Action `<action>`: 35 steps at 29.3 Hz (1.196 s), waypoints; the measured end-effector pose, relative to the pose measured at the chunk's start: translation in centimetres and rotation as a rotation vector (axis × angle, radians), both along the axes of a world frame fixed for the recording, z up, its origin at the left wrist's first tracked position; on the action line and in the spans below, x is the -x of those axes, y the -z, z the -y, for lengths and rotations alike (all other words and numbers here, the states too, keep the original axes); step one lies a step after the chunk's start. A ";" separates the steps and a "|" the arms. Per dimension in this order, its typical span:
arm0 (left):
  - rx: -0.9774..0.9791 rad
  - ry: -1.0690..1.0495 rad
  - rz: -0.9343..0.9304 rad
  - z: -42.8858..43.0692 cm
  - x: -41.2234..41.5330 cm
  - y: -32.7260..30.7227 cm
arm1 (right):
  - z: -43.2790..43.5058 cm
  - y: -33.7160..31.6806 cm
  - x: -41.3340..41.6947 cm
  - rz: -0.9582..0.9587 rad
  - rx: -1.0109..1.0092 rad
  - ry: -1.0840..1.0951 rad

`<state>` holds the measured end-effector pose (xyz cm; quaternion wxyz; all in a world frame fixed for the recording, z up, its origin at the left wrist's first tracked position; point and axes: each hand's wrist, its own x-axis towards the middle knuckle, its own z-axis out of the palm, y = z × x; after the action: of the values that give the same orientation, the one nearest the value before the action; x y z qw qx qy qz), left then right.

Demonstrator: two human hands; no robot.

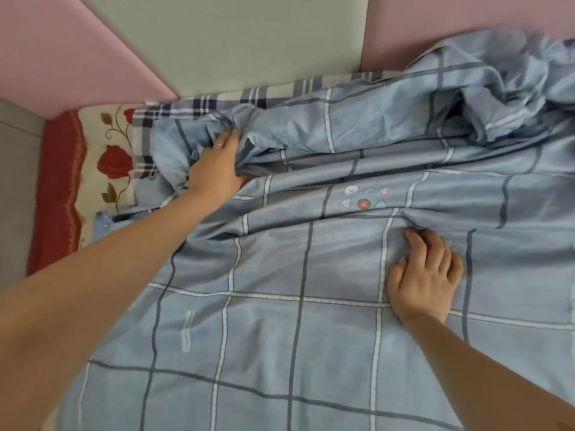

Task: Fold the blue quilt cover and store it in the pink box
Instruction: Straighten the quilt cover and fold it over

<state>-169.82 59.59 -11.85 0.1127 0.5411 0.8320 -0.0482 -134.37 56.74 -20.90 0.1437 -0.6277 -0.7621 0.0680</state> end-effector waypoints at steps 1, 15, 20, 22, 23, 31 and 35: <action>-0.026 -0.019 0.007 -0.4 0.1 0.0 | 0.0 0.0 0.0 0.000 0.002 -0.002; -0.283 -0.173 0.031 1.3 -8.2 -3.4 | -0.4 0.0 0.9 -0.023 -0.009 0.006; -0.168 -0.040 0.165 20.7 -21.3 3.5 | -0.1 -0.1 1.0 0.016 0.026 0.020; -0.012 -0.124 0.135 24.8 -23.6 5.5 | -0.1 -0.1 1.0 0.014 0.014 0.018; 0.019 -0.149 0.124 25.8 -24.8 6.2 | 0.0 0.0 0.6 0.024 0.012 -0.003; -0.025 -0.146 0.046 25.8 -25.4 7.2 | -0.3 0.4 0.0 0.059 -0.022 -0.050; -0.058 -0.140 0.030 26.0 -24.9 7.4 | -0.1 0.7 0.1 0.070 -0.057 -0.037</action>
<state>-144.97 33.63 -19.22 0.1122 0.4854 0.8670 -0.0079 -134.48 56.86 -21.58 0.1336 -0.6110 -0.7798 0.0268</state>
